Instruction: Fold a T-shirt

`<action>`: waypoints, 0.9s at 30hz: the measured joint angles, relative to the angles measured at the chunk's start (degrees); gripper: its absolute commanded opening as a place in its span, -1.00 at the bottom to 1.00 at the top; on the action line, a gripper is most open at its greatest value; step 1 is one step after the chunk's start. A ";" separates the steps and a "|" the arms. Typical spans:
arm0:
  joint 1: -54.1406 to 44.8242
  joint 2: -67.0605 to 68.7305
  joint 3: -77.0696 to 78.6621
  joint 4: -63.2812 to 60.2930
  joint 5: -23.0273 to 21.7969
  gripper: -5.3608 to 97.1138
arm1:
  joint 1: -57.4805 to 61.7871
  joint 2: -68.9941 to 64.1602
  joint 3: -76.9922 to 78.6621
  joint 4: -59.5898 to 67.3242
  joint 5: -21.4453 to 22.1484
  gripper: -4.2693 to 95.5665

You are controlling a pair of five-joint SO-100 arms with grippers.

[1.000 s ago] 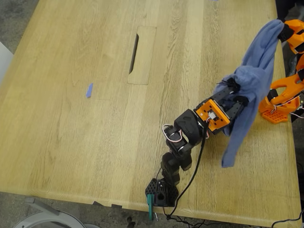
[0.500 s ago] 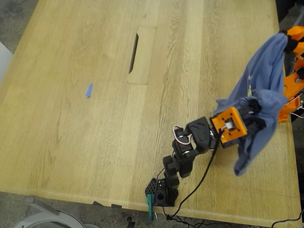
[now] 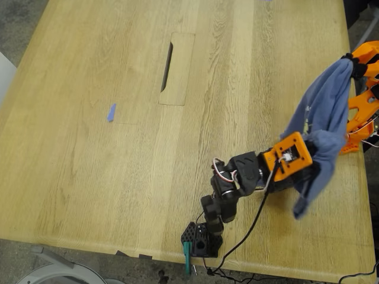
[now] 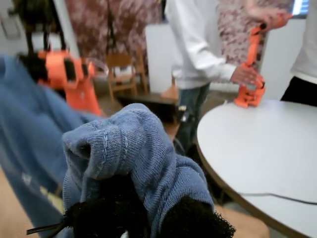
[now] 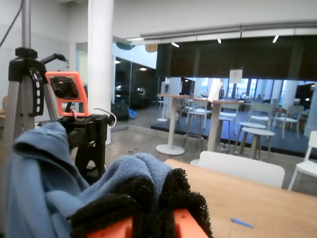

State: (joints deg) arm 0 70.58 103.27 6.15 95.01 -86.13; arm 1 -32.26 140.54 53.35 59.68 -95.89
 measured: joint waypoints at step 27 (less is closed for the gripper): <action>-14.06 37.00 73.04 -19.51 -10.20 -0.90 | -0.18 17.67 28.83 3.69 7.82 -0.91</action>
State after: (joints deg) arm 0 56.51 140.27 79.19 75.50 -96.33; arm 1 -32.43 158.20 82.18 63.37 -88.07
